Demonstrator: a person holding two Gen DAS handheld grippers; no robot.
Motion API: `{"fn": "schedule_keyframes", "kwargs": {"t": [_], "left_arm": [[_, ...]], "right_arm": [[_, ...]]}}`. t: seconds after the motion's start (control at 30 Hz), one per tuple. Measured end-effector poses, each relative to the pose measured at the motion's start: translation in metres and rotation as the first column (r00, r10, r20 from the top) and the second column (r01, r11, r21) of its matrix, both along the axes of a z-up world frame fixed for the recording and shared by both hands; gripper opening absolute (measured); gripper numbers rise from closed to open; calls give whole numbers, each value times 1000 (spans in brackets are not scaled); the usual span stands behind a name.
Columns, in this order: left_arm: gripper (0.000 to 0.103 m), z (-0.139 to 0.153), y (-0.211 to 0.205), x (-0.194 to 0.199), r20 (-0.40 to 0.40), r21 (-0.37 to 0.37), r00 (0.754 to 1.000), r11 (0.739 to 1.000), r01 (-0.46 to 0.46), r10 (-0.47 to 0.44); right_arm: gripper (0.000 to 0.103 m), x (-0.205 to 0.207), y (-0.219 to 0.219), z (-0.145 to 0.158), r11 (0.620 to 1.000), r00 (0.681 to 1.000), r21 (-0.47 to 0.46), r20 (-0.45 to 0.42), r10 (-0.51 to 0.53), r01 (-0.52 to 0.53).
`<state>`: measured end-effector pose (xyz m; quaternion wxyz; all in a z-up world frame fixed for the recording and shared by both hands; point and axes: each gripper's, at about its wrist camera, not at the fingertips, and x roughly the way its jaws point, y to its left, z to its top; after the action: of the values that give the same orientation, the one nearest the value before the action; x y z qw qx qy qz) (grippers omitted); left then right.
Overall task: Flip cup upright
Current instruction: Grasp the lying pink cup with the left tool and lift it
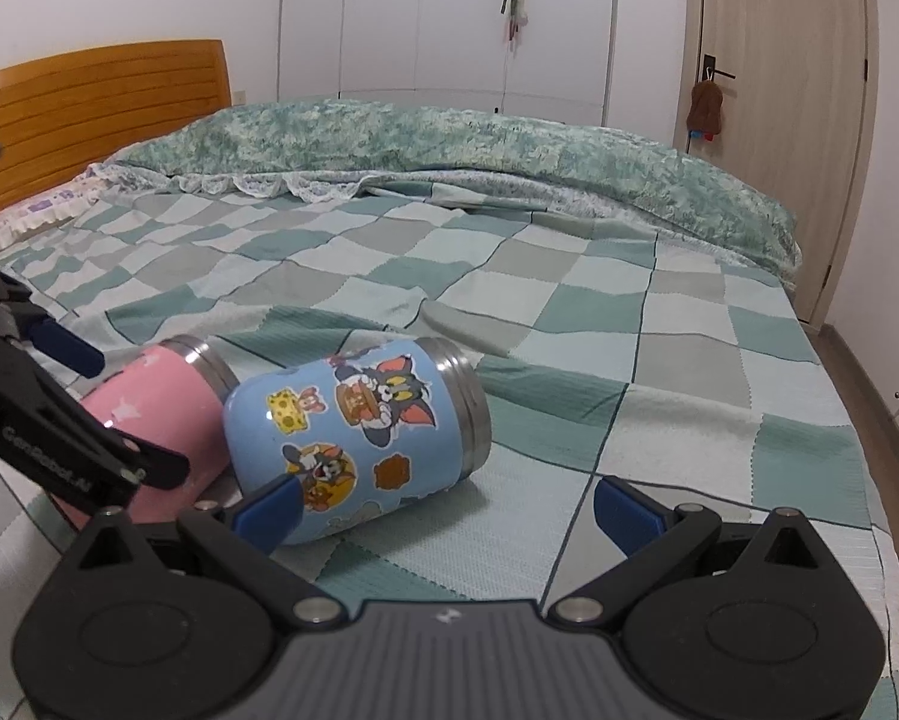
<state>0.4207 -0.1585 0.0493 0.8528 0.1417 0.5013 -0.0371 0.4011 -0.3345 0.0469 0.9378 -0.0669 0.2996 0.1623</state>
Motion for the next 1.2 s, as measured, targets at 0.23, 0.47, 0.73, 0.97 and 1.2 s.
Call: {"fn": "schedule_keyframes", "kwargs": {"t": [0.23, 0.47, 0.73, 0.97, 1.2], "left_arm": [[89, -7, 2, 0, -18, -20, 999, 999, -30, 30], [88, 10, 7, -26, -5, -27, 1000, 999, -26, 26], [87, 40, 10, -90, 23, -66, 1000, 998, 15, -14], [86, 68, 20, -159, 47, -111, 998, 992, 52, -47], [86, 83, 28, -220, 36, -162, 995, 982, 93, -89]], "right_arm": [[103, -7, -4, 0, 1000, 1000, 3, 9, -1, 1], [103, -34, -5, 12, 1000, 1000, 1, 16, -16, 16], [103, -94, 2, 37, 1000, 999, -8, 32, -25, 25], [103, -156, 13, 63, 999, 999, -40, 49, -7, 9], [103, -206, 23, 73, 997, 999, -70, 45, 16, -13]]}}
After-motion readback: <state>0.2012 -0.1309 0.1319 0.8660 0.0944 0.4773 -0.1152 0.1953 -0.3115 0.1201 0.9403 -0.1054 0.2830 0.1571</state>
